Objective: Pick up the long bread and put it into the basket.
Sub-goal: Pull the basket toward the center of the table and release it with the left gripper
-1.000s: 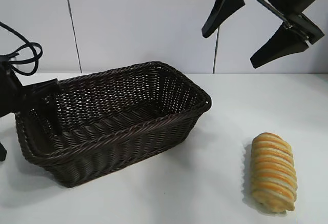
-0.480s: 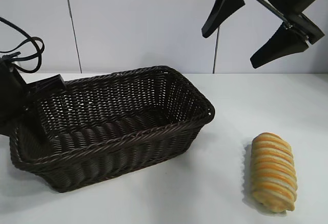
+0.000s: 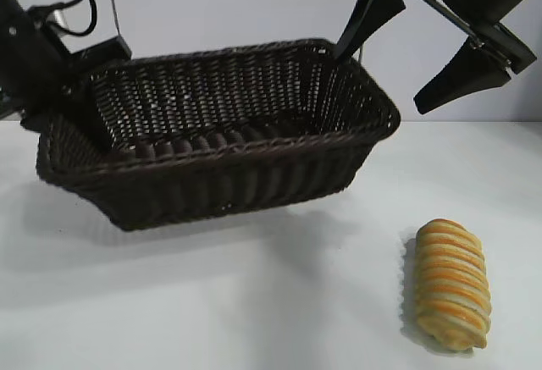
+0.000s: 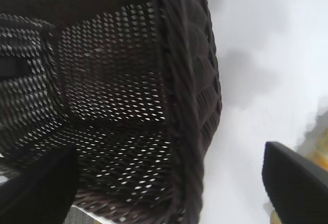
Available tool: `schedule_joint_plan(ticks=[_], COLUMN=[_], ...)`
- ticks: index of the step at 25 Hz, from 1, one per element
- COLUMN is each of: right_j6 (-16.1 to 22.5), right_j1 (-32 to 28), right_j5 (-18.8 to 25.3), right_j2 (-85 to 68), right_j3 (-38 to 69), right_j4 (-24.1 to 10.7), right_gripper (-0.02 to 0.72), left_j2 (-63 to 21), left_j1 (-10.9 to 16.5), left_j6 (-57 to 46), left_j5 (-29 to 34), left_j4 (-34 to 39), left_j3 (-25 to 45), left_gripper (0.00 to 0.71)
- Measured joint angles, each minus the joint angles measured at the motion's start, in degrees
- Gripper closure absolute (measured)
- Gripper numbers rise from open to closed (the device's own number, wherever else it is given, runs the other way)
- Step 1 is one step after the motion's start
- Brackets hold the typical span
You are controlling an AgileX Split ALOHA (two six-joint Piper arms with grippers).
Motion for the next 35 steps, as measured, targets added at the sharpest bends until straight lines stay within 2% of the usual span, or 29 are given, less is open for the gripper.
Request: schedule_joint_plan(ticks=[5, 8, 18, 21, 32, 33, 35], right_j6=[0.0, 0.21, 0.21, 0.21, 0.21, 0.21, 0.21], right_j1=[0.0, 0.0, 0.0, 0.0, 0.16, 0.16, 0.16], right_j5=[0.0, 0.43, 0.24, -0.02, -1.04, -1.04, -1.04], right_j2=[0.0, 0.0, 0.0, -0.06, -0.11, -0.11, -0.11], right_j3=[0.0, 0.0, 0.0, -0.04, -0.04, -0.04, -0.04], right_j4=[0.0, -1.18, -2.89, -1.87, -1.77, -1.77, -1.77], right_gripper=[0.008, 0.008, 0.008, 0.008, 0.008, 0.008, 0.008], left_j2=[4.75, 7.82, 13.97, 14.96, 15.02, 15.02, 15.02], left_j1=[-3.62, -5.14, -5.43, -5.65, -5.74, -5.74, -5.74], left_j6=[1.0, 1.04, 1.3, 0.98, -2.98, -3.13, -3.26], left_j5=[-1.11, -1.86, -3.78, -4.73, -5.49, -5.49, -6.06], left_j4=[1.57, 2.98, 2.64, 4.09, 6.92, 6.95, 7.12], left_j3=[-1.22, -1.22, -1.16, -0.91, -0.86, -0.86, -0.86], left_gripper=[0.61, 0.61, 0.61, 0.61, 0.61, 0.606, 0.543])
